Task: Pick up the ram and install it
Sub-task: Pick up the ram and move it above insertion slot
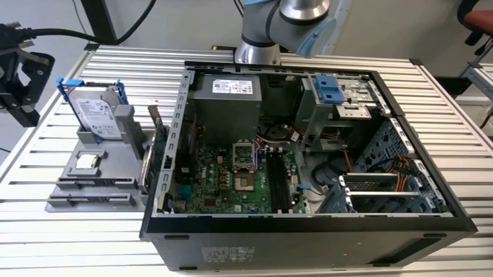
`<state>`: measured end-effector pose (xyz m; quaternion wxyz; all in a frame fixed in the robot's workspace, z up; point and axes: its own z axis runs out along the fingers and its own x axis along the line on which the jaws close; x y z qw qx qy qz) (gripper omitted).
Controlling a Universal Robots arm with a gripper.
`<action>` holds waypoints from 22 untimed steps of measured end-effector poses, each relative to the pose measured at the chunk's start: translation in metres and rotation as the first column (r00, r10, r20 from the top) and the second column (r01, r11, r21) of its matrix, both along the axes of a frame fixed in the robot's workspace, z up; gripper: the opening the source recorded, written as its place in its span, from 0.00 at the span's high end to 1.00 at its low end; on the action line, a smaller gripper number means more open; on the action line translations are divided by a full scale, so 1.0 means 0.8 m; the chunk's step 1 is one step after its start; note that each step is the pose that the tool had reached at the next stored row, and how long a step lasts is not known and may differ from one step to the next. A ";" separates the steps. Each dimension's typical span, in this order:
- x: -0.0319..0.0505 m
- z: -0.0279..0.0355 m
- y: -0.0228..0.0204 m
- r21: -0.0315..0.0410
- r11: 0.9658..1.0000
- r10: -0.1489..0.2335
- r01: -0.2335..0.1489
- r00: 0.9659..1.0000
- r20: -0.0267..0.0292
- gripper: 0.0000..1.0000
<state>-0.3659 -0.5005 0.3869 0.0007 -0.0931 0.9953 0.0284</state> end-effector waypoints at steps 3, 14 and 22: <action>0.000 0.0001 0.0000 0.000 0.999 0.040 -0.040 0.999 0.000 1.00; 0.000 0.0010 0.0000 0.000 0.982 0.187 -0.187 0.982 0.000 1.00; 0.000 0.0018 0.0000 0.000 0.958 0.286 -0.286 0.958 0.000 1.00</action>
